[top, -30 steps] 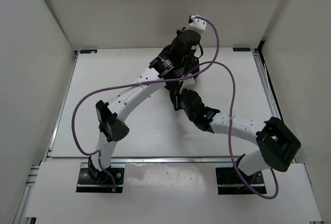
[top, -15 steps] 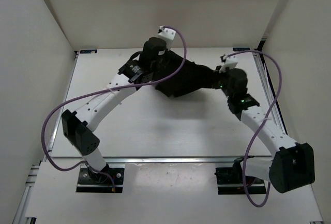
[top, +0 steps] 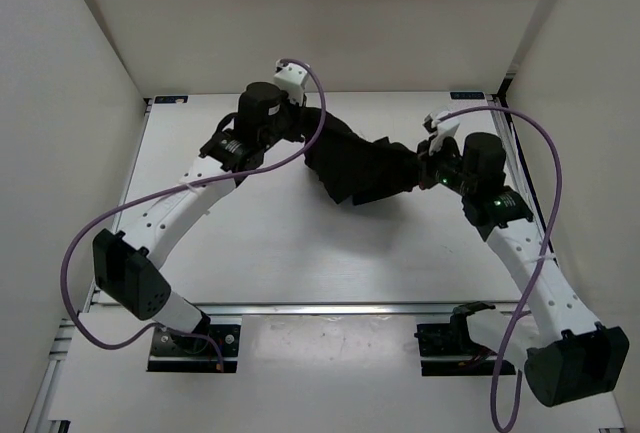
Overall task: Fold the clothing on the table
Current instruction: Flatten the skirt out
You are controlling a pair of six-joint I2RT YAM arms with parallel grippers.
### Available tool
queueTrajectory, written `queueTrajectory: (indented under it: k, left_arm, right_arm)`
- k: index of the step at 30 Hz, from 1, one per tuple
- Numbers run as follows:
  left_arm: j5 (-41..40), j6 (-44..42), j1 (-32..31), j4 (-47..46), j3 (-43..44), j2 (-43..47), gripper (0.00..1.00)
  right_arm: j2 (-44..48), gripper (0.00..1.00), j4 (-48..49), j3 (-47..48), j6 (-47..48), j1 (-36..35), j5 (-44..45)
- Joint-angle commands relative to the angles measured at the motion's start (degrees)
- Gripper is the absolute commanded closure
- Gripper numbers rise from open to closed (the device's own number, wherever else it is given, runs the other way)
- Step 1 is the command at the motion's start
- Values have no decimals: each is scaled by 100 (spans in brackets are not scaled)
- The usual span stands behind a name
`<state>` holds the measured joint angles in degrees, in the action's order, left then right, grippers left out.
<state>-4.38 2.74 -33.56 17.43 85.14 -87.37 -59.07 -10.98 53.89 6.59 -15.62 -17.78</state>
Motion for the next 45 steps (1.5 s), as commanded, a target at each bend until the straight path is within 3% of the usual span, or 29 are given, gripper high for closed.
queueTrajectory:
  k: [1, 5, 9, 12, 13, 17, 19, 22, 24, 25, 28, 29, 30, 31, 32, 33, 34, 37, 42, 45]
  left_arm:
    - [-9, 130, -115, -319, -173, 650, 100]
    - [138, 375, 112, -310, -270, 739, 100]
    - [761, 621, 577, -258, 264, -118, 100]
    - [721, 448, 640, -170, 1344, -1087, 100]
    - [511, 290, 623, -22, 2060, -1489, 100]
    - [-9, -186, 448, 217, 5022, -2730, 100]
    - [-220, -274, 307, 33, 5565, -2820, 100]
    - [-519, -642, 61, -528, 4532, -2058, 100]
    - [-835, -792, -176, -1265, 2649, -971, 100]
    - [-932, -819, -255, -1399, 2195, -714, 100]
    - [-1161, -425, -423, -1550, -236, 508, 100]
    - [-1153, -328, -441, -1506, -618, 981, 100]
    - [-1031, -49, -467, -1480, -1431, 1429, 98]
    - [-908, 128, -476, -1401, -2179, 1651, 73]
    - [-802, 356, -537, -1322, -2517, 2071, 41]
    - [-697, 437, -624, -1156, -3173, 2423, 29]
    - [-600, 690, -712, -980, -3719, 2618, 2]
    - [-117, 1358, -783, -515, -4653, 3523, 2]
    - [-220, 1660, -696, 145, -4797, 4429, 1]
    - [-37, 1397, -38, 252, -4481, 4457, 1]
  right_arm:
    - [229, 100, -106, 8, 238, 294, -286]
    - [-94, 100, 26, 104, 176, 964, -543]
    - [-1208, 99, 316, 611, 62, 1183, -542]
    - [-2202, 100, 404, 1646, -43, 1315, -595]
    - [-2501, 100, 447, 2138, -79, 1316, -517]
    - [-2803, 100, 1027, 3083, -27, 1211, -209]
    - [-2629, 100, 1465, 3067, 105, 1149, -243]
    - [-1980, 100, 1966, 2481, 473, 973, -252]
    - [-1451, 100, 2161, 1821, 930, 711, -357]
    - [-1058, 100, 2118, 1409, 1323, 666, -497]
    - [-231, 100, 1478, 379, 2029, 586, -1112]
    - [85, 100, 1120, 11, 2318, 595, -1261]
    - [262, 95, 463, -297, 2669, 508, -1124]
    - [586, 85, 231, -448, 2820, 359, -948]
    - [955, 78, -189, -763, 2961, 253, -459]
    - [1115, 58, -664, -896, 3023, 156, -306]
    - [1439, 46, -912, -1133, 3180, 147, -53]
    - [2064, 31, -1651, -1398, 3392, 173, 748]
    - [2628, 27, -1758, -1408, 3561, 147, 1373]
    - [2419, 27, -2056, -1031, 3184, -125, 1286]
